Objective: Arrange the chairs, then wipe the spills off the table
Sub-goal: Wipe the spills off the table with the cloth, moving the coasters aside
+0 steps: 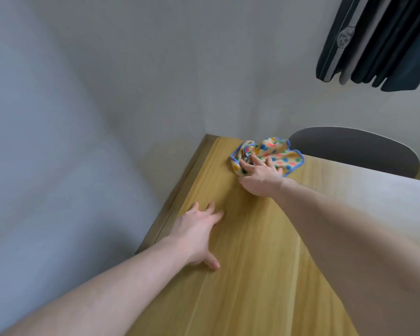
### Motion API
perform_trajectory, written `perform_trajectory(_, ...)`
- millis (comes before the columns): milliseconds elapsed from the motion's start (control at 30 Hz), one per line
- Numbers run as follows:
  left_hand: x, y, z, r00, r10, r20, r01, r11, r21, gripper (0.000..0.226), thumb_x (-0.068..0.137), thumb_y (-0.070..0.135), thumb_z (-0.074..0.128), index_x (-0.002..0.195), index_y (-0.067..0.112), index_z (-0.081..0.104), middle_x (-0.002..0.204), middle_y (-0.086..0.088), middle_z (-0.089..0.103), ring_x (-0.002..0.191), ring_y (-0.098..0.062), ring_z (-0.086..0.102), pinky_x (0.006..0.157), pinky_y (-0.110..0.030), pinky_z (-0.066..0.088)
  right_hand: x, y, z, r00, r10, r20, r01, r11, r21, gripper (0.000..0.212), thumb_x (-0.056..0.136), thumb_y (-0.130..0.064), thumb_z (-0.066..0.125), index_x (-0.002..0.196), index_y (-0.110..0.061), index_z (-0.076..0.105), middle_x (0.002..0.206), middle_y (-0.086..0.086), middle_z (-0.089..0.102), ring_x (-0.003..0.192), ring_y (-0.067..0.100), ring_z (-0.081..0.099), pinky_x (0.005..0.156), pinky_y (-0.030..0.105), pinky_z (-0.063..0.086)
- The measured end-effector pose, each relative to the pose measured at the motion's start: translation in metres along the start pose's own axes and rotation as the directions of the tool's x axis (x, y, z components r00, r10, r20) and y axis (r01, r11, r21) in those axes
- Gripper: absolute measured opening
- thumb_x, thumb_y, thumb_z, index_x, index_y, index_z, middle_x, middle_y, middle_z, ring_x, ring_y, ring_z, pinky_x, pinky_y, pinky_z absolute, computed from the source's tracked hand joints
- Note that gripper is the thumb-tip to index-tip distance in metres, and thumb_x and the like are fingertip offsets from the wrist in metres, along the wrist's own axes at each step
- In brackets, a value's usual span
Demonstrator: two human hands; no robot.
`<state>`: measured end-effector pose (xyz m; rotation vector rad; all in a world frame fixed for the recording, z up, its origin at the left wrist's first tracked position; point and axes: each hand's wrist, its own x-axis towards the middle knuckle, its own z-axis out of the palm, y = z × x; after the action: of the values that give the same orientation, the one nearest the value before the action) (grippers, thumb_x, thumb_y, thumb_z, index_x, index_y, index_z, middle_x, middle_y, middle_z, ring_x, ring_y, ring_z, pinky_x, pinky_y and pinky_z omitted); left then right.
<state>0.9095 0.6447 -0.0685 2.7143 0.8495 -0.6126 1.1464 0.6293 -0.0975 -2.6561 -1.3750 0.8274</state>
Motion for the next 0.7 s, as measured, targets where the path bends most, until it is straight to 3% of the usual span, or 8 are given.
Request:
perform_trajectory(167,0.000,0.003,-0.003,1.000,0.005,-0.025,-0.005,1.000,0.015,0.134,0.054,0.061,0.091,0.160,0.035,0.013,0.168,0.011,0.011,0.155,-0.029,0.011,0.118,-0.045,0.036,0.010,-0.045,0.005,0.993,-0.115,0.034,0.114,0.993,0.017,0.070,0.094,-0.040,0.041,0.159,-0.050,0.017,0.171,-0.014,-0.007,0.156,0.036,-0.017,0.120,0.068,-0.008)
perform_trajectory(367,-0.002,0.006,-0.004,1.000,0.000,0.002,0.000,1.000,0.011,0.132,0.054,0.059,0.092,0.159,0.035,0.016,0.169,0.010,0.006,0.156,-0.030,0.006,0.119,-0.045,0.035,-0.002,-0.018,0.012,0.990,-0.137,-0.026,0.137,0.991,-0.007,0.071,0.096,-0.040,0.039,0.160,-0.050,0.009,0.172,-0.011,-0.006,0.157,0.029,-0.015,0.123,0.063,-0.008)
perform_trajectory(500,-0.002,0.008,-0.005,0.999,-0.007,0.032,0.006,0.999,0.046,0.137,0.054,0.061,0.091,0.160,0.036,0.009,0.169,0.009,0.001,0.156,-0.031,0.008,0.118,-0.046,0.037,-0.016,0.027,0.007,0.995,-0.079,-0.068,0.079,0.997,-0.005,0.066,0.099,-0.048,0.035,0.159,-0.052,0.010,0.171,-0.013,-0.004,0.158,0.026,-0.014,0.124,0.062,-0.005)
perform_trajectory(700,-0.004,0.014,-0.005,0.998,-0.042,0.046,0.039,0.998,0.056,0.137,0.056,0.064,0.087,0.160,0.037,0.001,0.168,0.009,-0.003,0.155,-0.032,0.006,0.117,-0.048,0.037,-0.048,0.125,-0.005,0.984,0.122,-0.129,-0.122,0.993,0.007,0.065,0.099,-0.059,0.036,0.158,-0.055,0.008,0.171,-0.015,-0.003,0.158,0.023,-0.009,0.125,0.059,0.001)
